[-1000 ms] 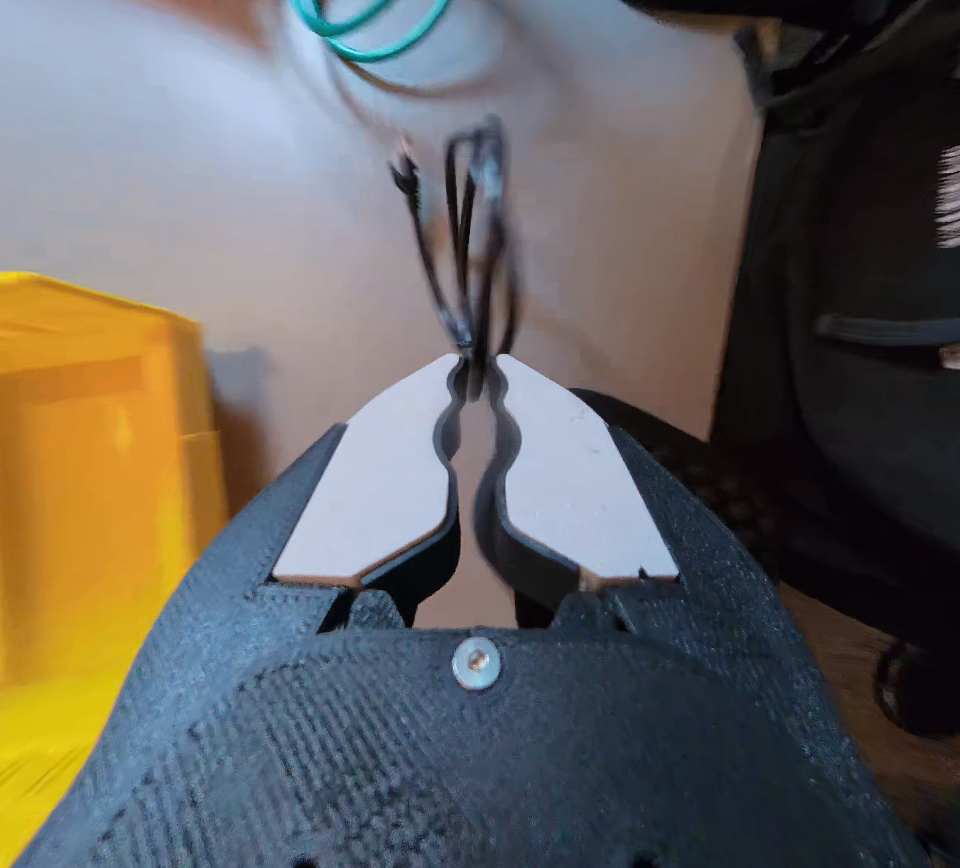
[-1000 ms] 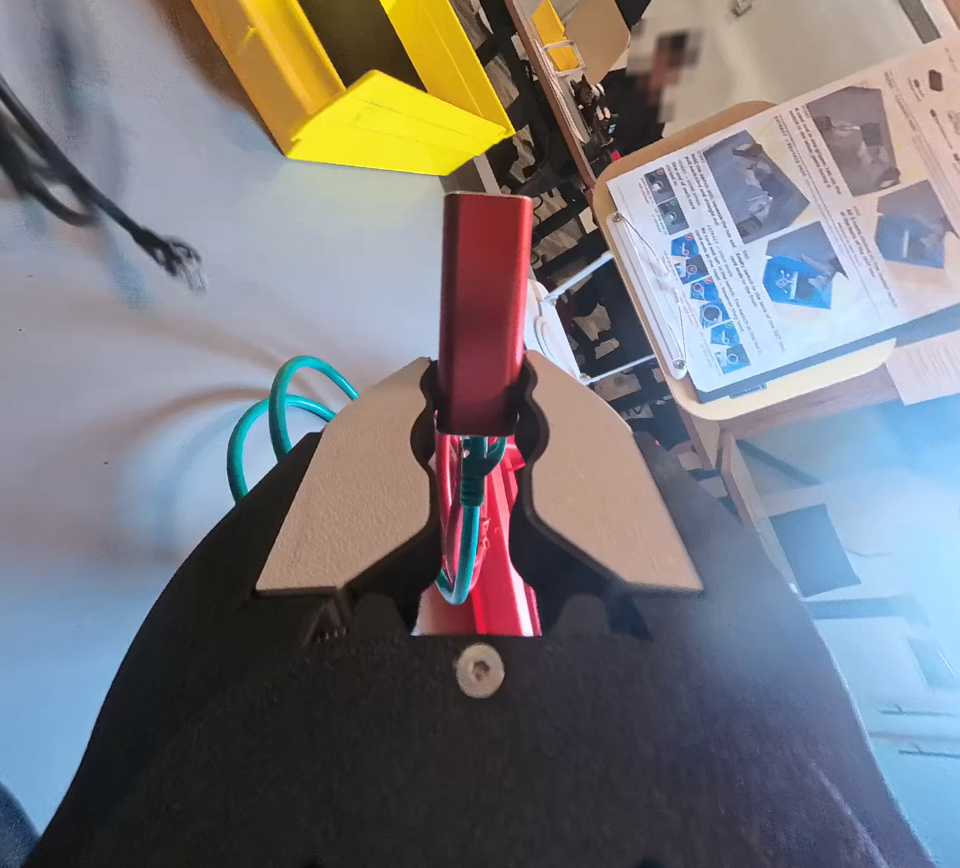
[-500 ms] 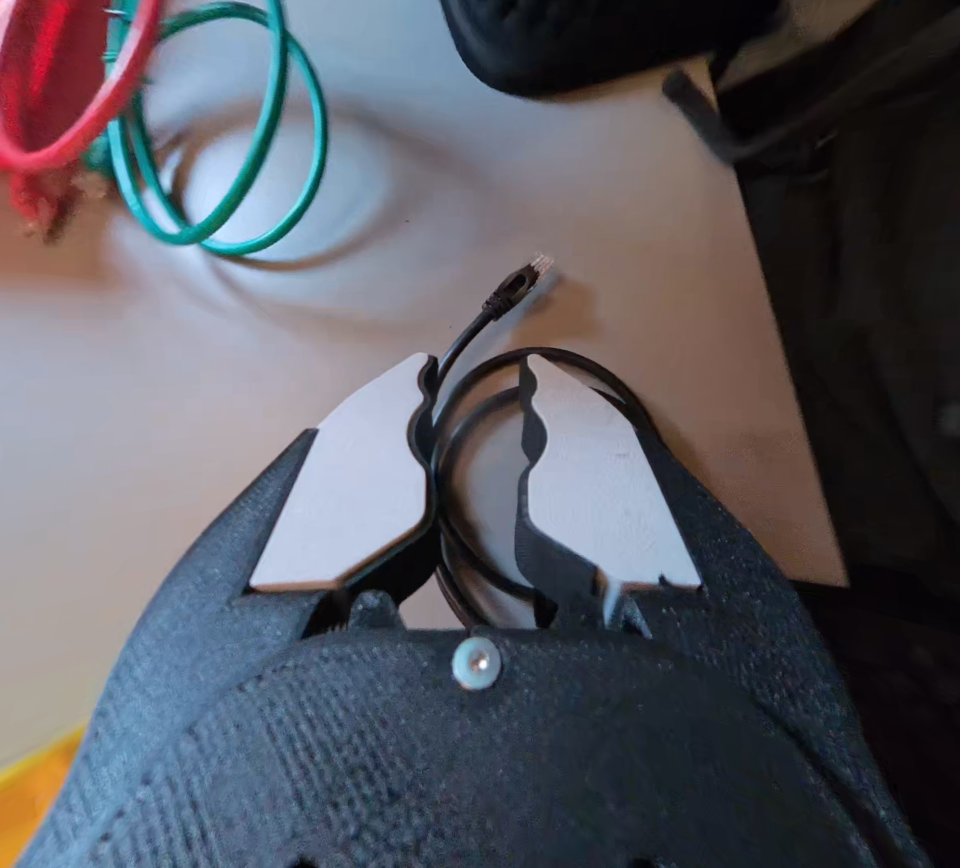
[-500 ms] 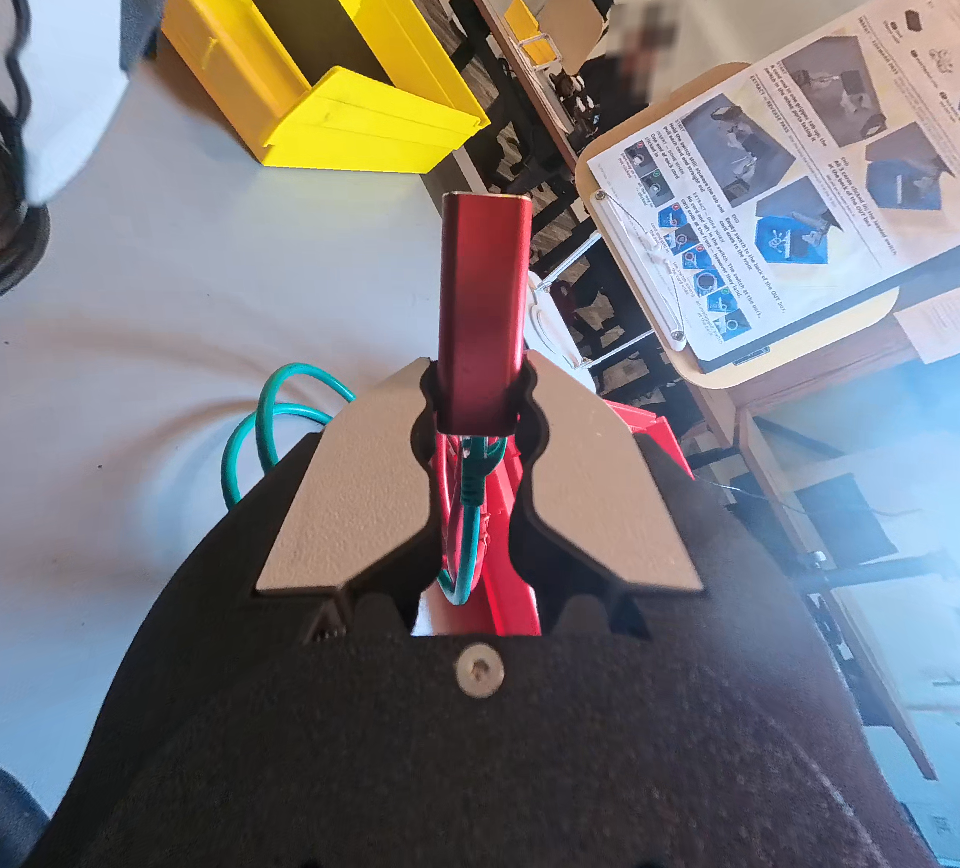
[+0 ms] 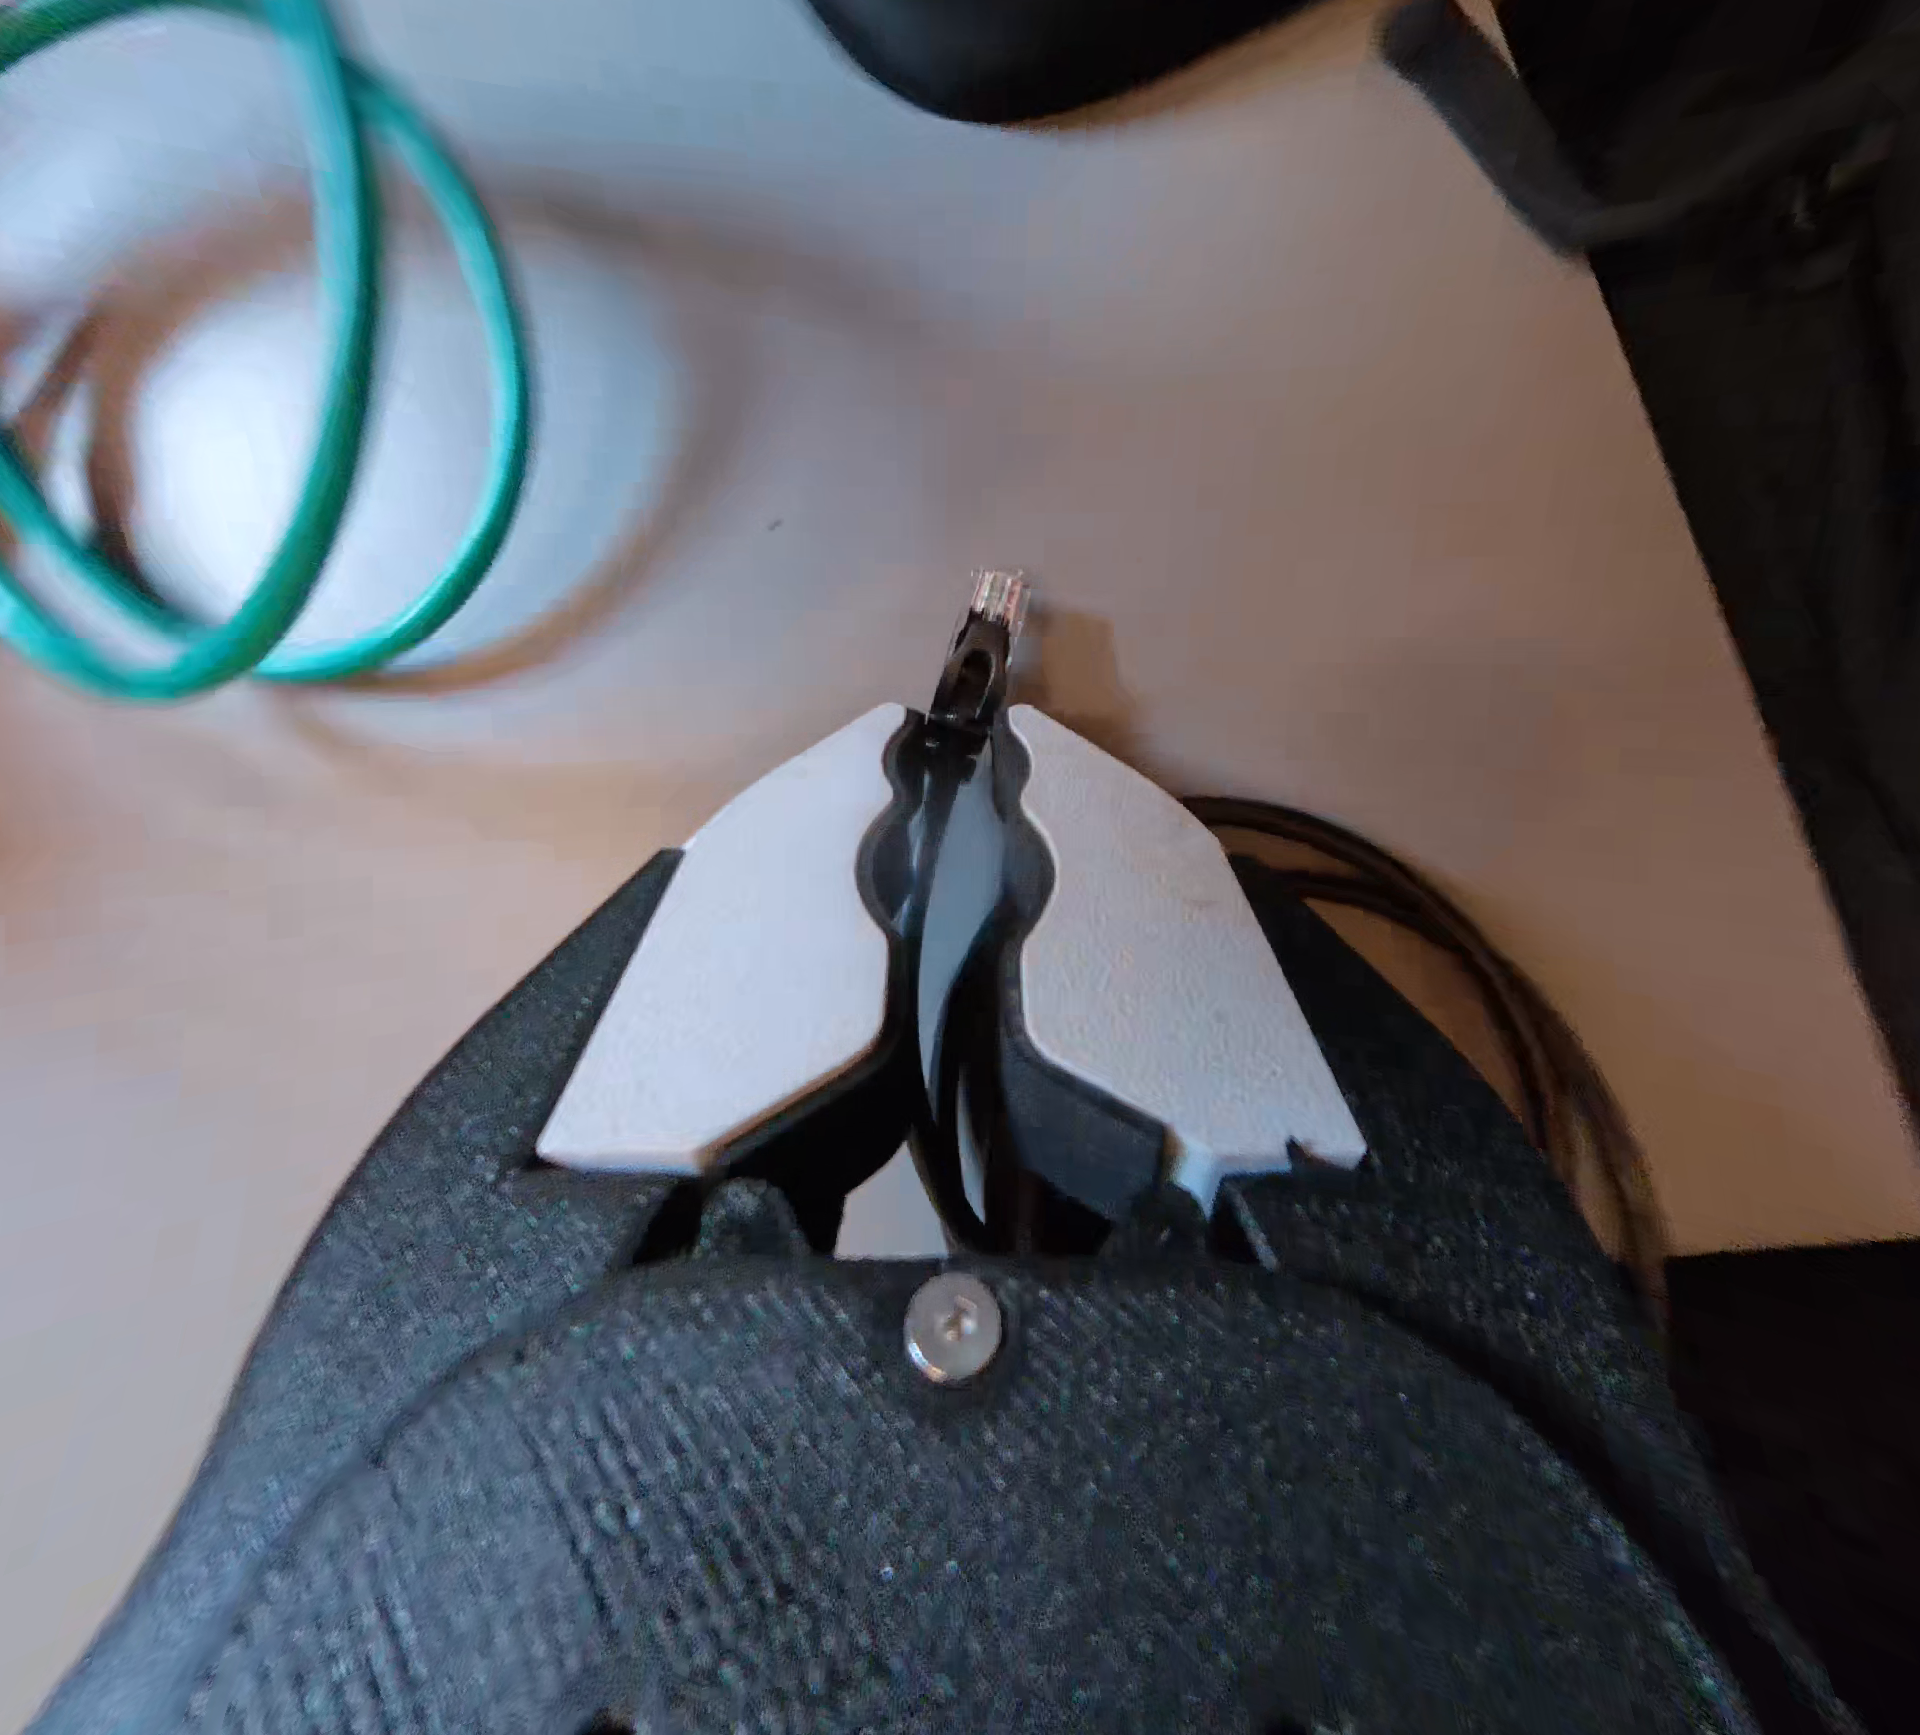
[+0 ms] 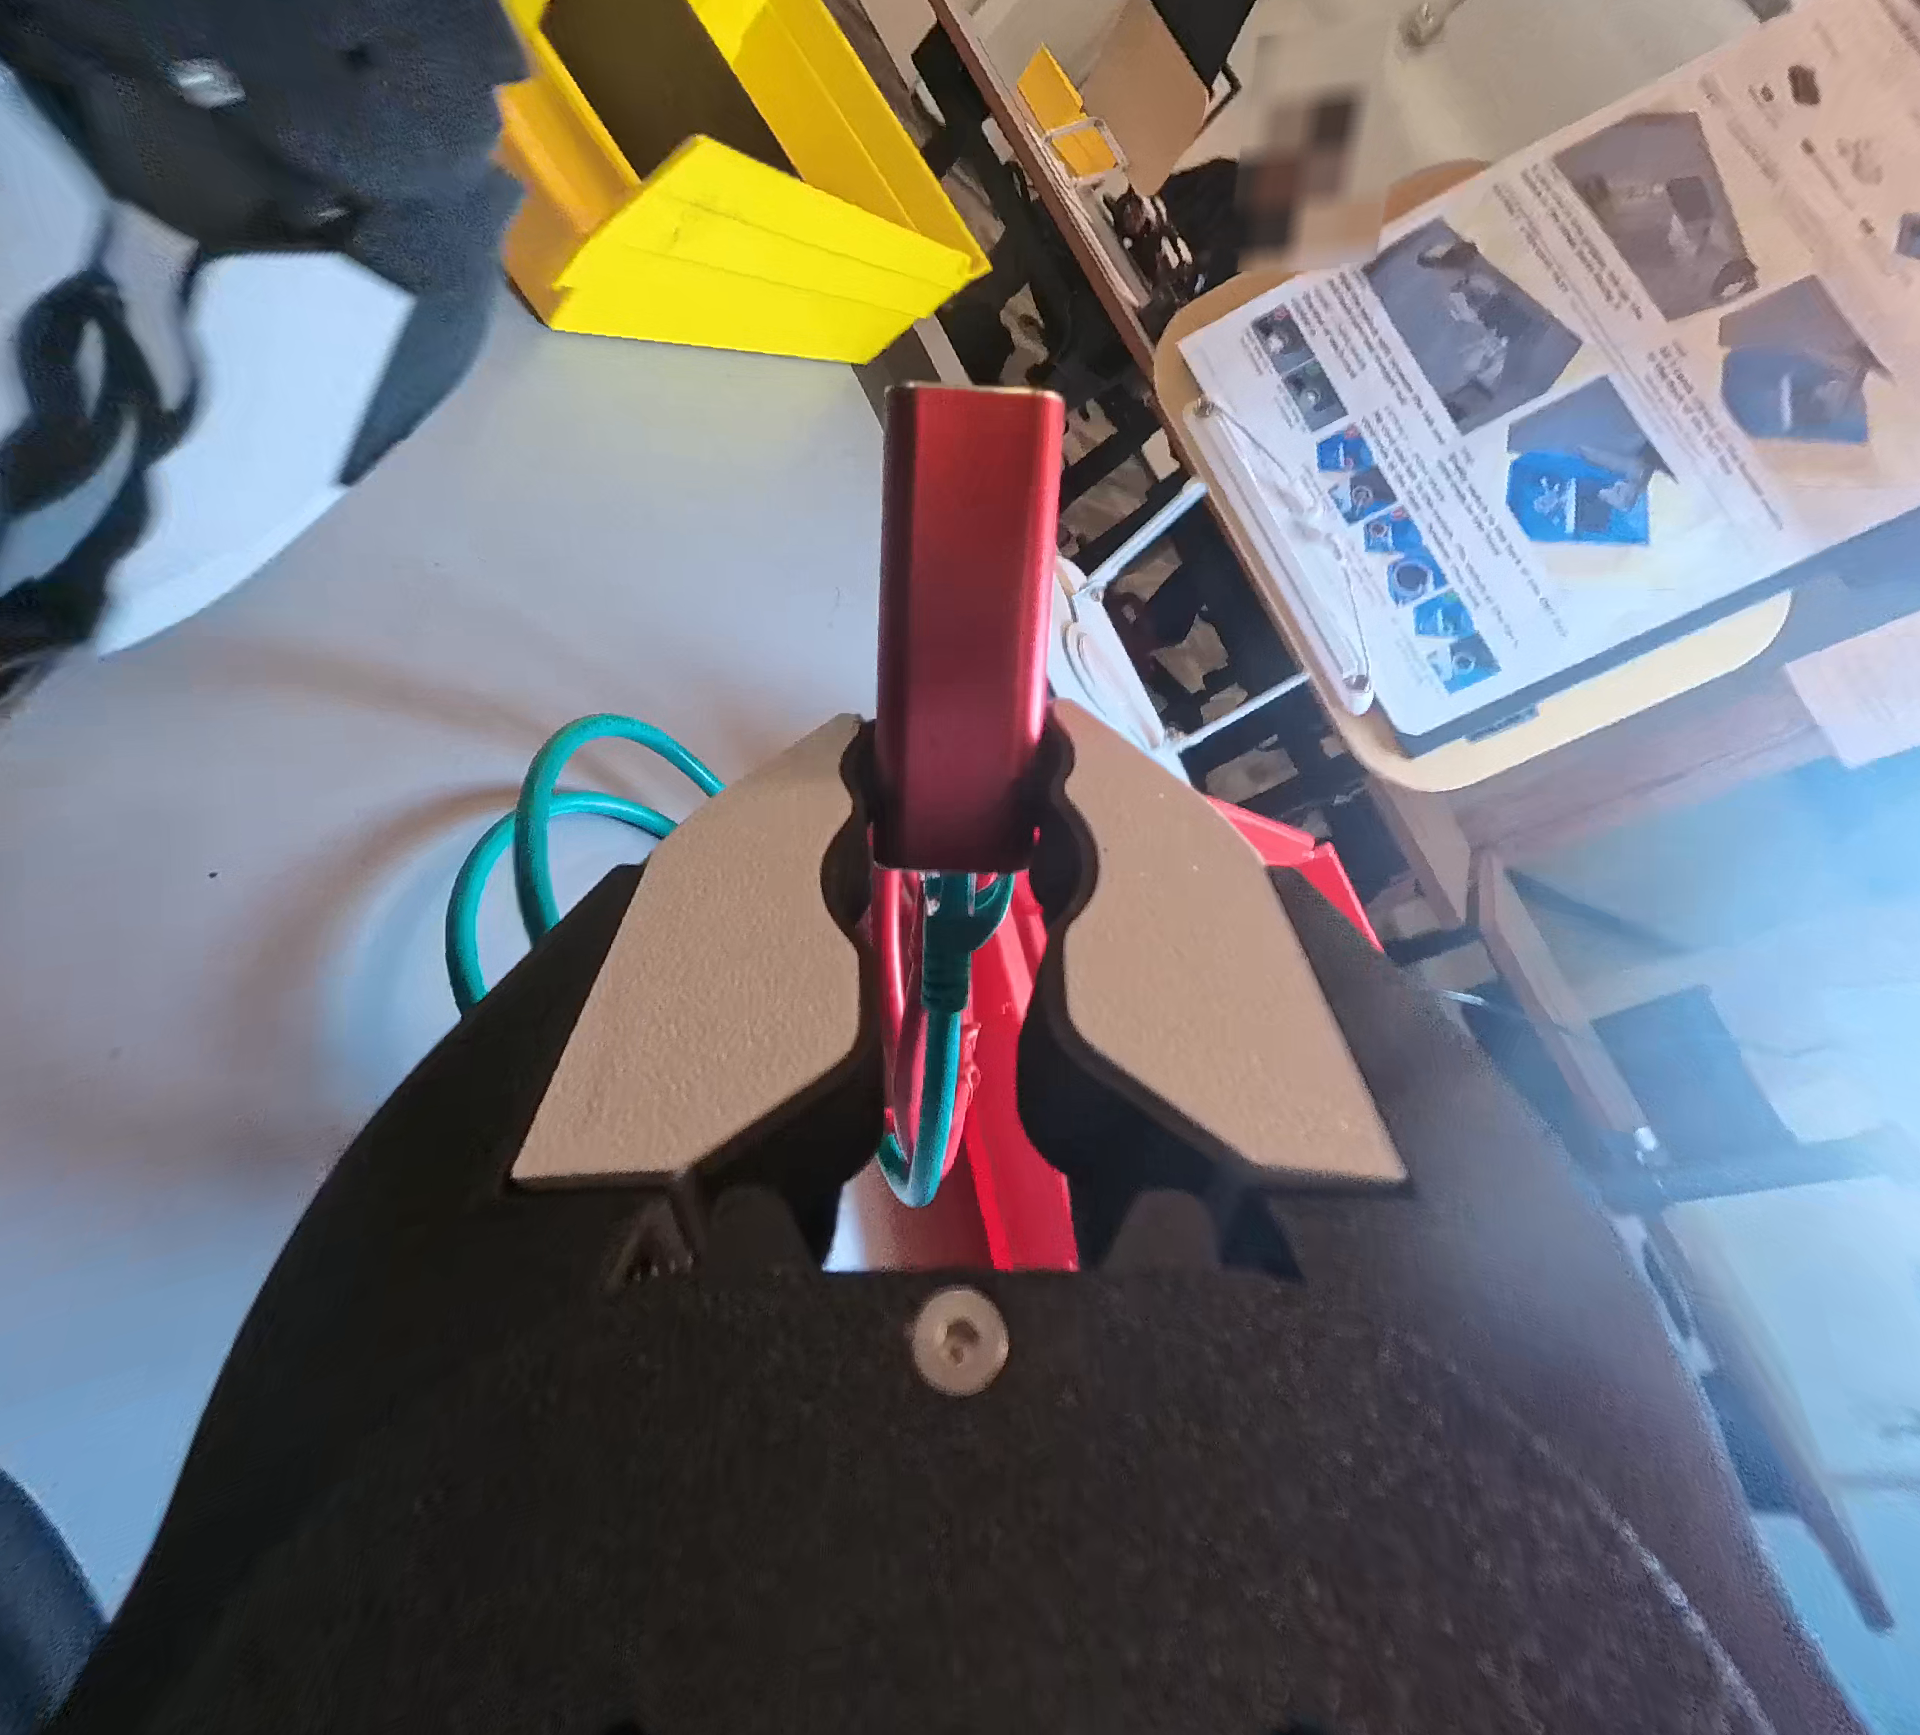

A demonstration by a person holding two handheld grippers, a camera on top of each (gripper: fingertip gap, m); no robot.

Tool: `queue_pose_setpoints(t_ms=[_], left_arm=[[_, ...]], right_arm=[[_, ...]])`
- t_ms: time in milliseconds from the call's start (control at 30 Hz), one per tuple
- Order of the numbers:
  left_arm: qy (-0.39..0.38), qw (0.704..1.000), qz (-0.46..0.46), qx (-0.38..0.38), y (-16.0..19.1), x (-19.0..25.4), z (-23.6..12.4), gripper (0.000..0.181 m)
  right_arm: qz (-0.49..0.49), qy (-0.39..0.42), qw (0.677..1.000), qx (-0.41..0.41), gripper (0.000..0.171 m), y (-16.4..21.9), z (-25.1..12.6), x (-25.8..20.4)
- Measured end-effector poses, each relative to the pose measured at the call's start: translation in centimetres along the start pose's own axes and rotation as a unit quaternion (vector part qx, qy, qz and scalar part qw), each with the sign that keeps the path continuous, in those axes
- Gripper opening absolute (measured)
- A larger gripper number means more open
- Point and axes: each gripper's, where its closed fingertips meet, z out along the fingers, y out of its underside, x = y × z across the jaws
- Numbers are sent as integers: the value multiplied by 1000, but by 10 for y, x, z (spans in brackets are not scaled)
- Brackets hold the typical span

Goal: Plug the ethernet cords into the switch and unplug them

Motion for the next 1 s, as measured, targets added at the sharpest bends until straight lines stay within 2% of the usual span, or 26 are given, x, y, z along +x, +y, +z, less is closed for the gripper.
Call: queue_pose_setpoints(t_ms=[167,333,633,1000], left_arm=[[-47,987,-140,70,-13,-23,-60,12],[-55,972,-209,96,-25,-27,-94,12],[-47,954,-290,68,-17,-44,-84,11],[-58,941,-325,69,1,-57,-81,12]], right_arm=[[-61,-15,998,26,27,-7,-1,-14],[-151,-19,988,27,27,-13,2,-31],[-332,-25,941,-63,27,-6,20,-48],[-383,-27,917,-108,26,1,34,-58]])
